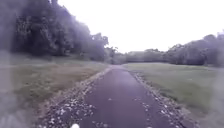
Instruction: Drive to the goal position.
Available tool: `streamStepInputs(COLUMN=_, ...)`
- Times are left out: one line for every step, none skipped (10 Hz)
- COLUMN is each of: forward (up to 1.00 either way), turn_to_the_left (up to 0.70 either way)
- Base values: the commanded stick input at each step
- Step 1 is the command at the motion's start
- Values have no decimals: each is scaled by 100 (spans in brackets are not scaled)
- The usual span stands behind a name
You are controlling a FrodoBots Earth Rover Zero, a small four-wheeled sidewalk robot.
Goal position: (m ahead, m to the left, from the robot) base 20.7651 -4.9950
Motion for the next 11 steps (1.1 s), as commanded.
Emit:
streamStepInputs(forward=70, turn_to_the_left=0)
streamStepInputs(forward=70, turn_to_the_left=0)
streamStepInputs(forward=70, turn_to_the_left=0)
streamStepInputs(forward=70, turn_to_the_left=0)
streamStepInputs(forward=70, turn_to_the_left=0)
streamStepInputs(forward=70, turn_to_the_left=0)
streamStepInputs(forward=70, turn_to_the_left=0)
streamStepInputs(forward=70, turn_to_the_left=0)
streamStepInputs(forward=70, turn_to_the_left=0)
streamStepInputs(forward=70, turn_to_the_left=0)
streamStepInputs(forward=70, turn_to_the_left=0)
